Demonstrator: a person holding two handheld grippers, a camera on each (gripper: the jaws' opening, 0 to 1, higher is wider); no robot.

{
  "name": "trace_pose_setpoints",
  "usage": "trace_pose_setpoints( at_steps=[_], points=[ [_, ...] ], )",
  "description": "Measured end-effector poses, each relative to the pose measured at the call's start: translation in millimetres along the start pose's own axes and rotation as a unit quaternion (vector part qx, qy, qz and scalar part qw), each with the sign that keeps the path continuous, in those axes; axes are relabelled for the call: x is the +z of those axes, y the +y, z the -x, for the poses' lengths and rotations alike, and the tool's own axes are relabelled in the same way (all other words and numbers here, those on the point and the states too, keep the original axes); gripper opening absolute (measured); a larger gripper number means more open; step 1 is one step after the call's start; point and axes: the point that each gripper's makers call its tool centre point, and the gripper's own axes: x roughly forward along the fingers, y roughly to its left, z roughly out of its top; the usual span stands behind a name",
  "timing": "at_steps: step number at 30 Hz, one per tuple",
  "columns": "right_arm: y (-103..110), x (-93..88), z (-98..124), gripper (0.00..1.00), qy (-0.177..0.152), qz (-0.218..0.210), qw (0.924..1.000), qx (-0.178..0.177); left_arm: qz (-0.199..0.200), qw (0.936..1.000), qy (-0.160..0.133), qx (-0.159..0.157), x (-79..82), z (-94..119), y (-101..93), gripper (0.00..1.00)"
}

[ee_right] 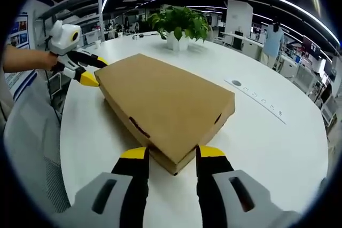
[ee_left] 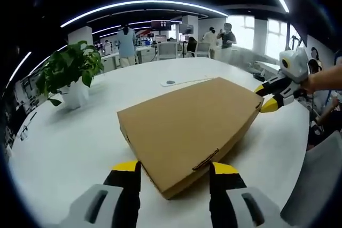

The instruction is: Operate the shoe box by opening the lid, removing the specified soft item, and placing it in the target area until the item is outside and the box remains undamaged.

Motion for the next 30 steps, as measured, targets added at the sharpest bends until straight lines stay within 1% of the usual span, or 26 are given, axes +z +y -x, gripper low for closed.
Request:
trace_pose_setpoints(
  at_steps=[5,18,30],
  points=[
    [7,-2.4,3,0.31,0.0,-0.007,1.0,-0.005,-0.007,0.9999,0.005,-0.009,-0.2,5,-3.7,0.51],
    [24,-8.8,12,0.3,-0.001,-0.018,0.9997,-0.018,-0.023,0.9992,0.015,-0.03,-3.1,9,-3.0,0.51],
    [37,-12.9,18,0.3,-0.01,-0.028,0.9991,-0.029,-0.036,0.998,0.024,-0.047,-6.3,15,-5.3,0.5]
  ],
)
